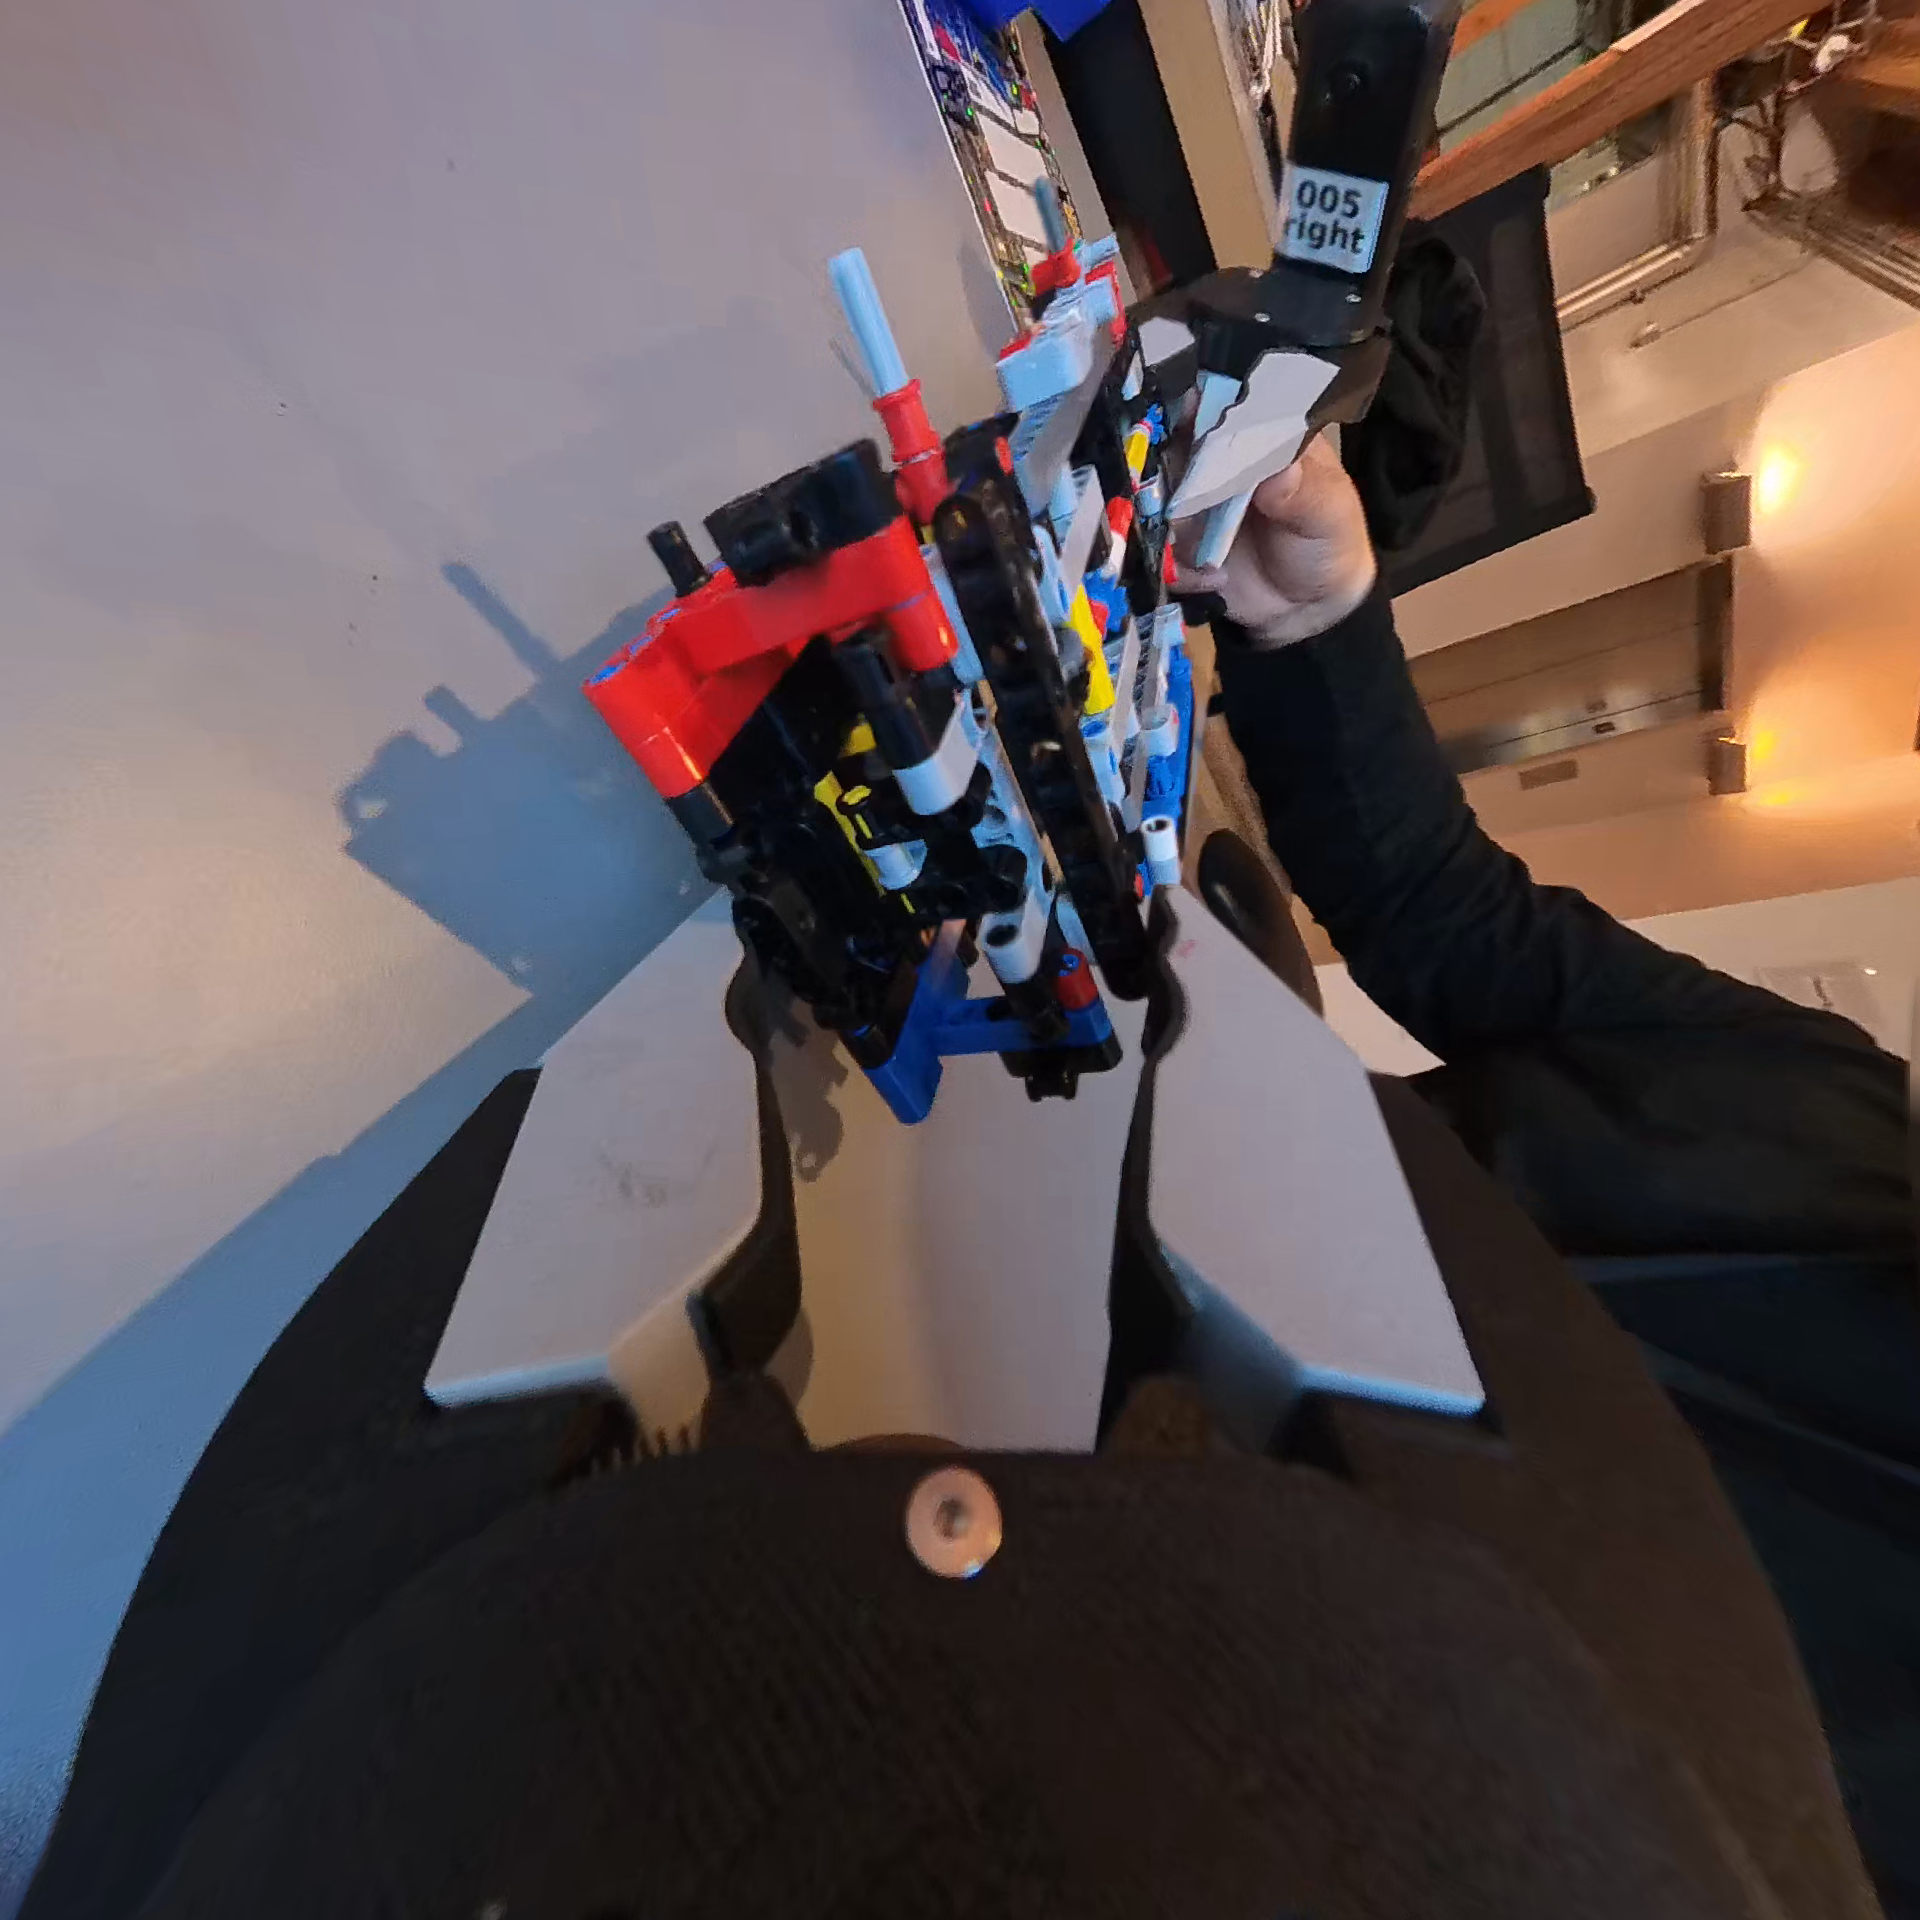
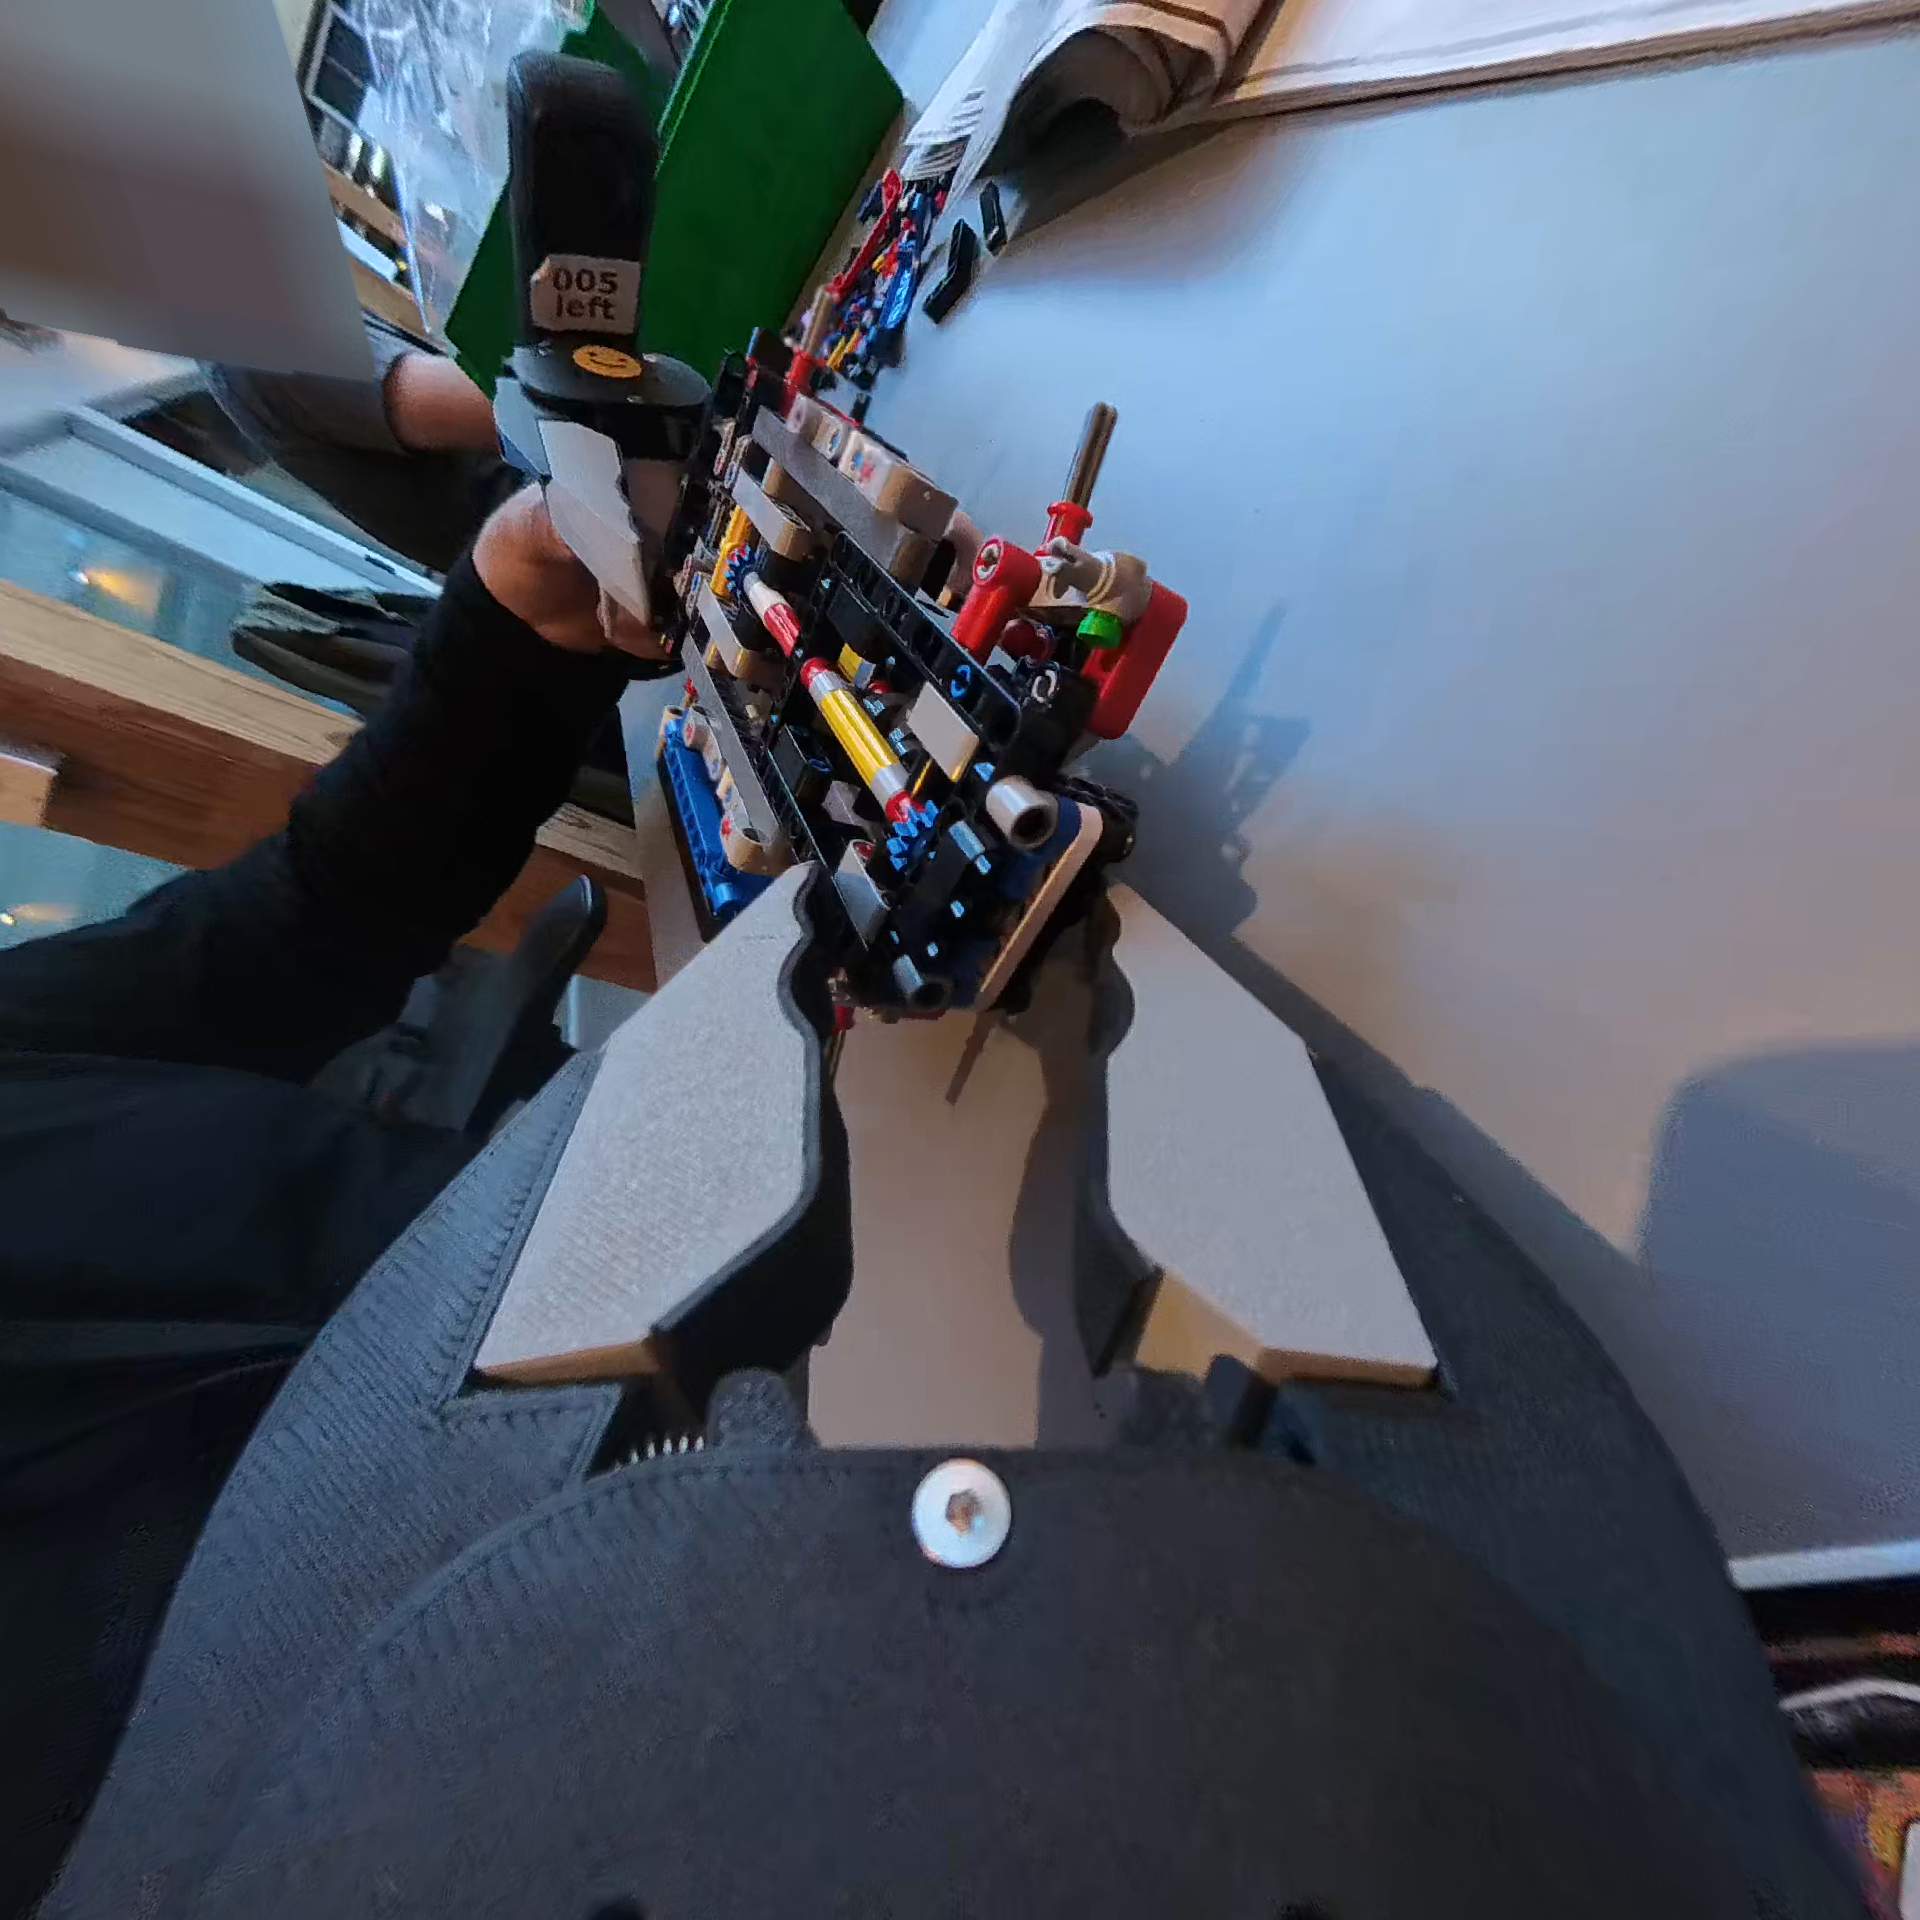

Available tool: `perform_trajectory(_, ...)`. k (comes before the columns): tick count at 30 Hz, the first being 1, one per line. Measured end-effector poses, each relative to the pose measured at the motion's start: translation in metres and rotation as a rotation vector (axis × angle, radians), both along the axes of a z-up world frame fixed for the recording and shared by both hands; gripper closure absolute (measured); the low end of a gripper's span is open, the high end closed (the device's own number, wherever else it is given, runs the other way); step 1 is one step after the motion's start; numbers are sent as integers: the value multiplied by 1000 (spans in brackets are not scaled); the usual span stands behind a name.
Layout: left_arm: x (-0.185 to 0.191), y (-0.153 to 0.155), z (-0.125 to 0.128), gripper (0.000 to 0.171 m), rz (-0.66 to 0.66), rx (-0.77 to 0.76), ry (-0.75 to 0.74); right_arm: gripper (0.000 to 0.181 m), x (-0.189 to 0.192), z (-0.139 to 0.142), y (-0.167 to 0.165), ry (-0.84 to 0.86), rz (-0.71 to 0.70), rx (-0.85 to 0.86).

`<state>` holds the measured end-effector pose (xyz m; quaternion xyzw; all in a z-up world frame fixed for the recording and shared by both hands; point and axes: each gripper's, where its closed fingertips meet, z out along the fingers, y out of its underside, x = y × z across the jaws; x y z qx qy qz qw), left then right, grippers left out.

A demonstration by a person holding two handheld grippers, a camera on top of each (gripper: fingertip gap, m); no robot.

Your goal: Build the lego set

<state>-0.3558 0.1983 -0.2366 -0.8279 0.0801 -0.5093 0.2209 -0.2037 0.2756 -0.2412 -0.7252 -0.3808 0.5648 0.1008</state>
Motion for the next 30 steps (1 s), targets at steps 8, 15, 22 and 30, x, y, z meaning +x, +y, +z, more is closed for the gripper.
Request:
perform_trajectory(8, -15, -10, 6, 113, 24, 170, 152, 142, -16, 7, -8, 18, 24, 206)
perform_trajectory(15, -13, -20, 2, 113, -7, 226, 200, 142, -16, 10, -12, 58, 23, 239)
perform_trajectory(22, -11, -29, -2, 113, -15, 305, 268, 141, -17, 12, -15, 86, 18, 334)
perform_trajectory(30, -12, -32, -1, 113, 17, 334, 267, 141, -18, 12, -18, 110, 5, 342)
